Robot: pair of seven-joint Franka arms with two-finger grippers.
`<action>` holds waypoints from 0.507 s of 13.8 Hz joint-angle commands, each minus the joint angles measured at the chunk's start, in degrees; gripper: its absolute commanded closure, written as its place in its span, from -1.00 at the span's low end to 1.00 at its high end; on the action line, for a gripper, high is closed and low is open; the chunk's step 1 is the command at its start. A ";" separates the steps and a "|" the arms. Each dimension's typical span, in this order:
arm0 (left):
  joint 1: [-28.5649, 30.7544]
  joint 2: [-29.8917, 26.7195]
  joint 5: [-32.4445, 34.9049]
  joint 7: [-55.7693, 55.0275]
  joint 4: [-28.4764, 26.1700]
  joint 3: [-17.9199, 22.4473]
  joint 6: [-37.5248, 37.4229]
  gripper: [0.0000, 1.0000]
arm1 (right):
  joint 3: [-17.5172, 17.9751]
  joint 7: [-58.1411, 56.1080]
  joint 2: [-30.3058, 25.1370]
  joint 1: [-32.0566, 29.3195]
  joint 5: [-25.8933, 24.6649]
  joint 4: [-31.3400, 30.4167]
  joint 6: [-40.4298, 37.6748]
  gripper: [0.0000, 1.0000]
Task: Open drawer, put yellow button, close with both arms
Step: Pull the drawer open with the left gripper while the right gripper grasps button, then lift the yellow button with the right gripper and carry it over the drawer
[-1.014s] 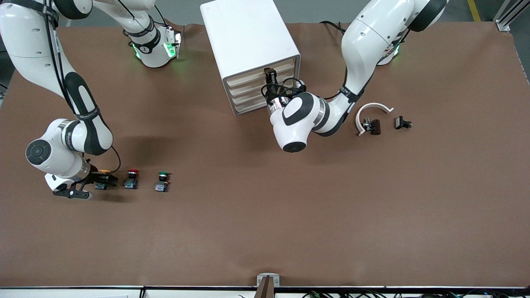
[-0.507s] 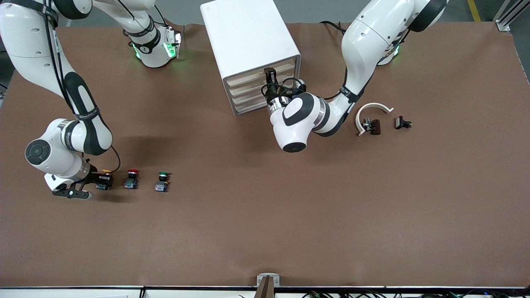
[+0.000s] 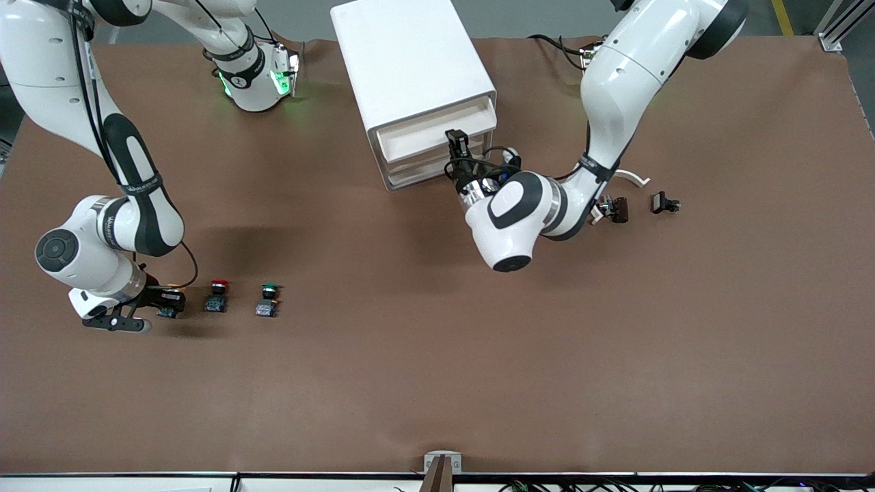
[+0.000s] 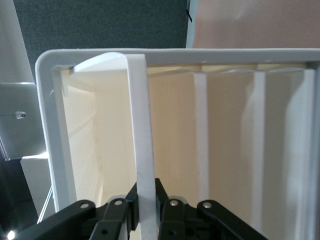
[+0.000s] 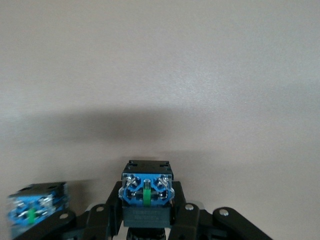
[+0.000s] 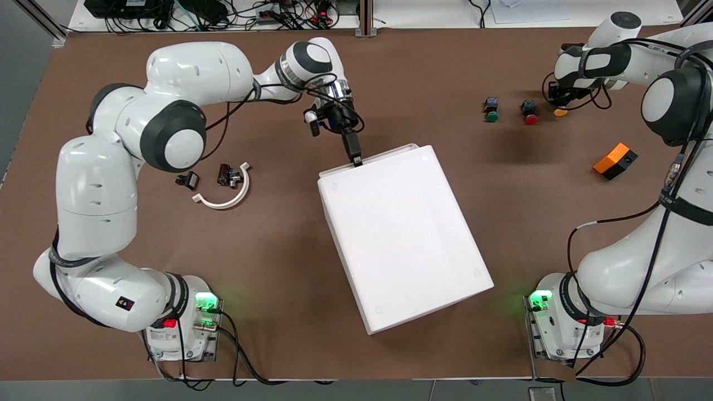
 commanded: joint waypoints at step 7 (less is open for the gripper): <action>1.27 3.54 0.65 2.55 6.59 2.55 3.35 1.00 | 1.10 9.52 -16.78 6.05 9.08 -1.35 -22.65 1.00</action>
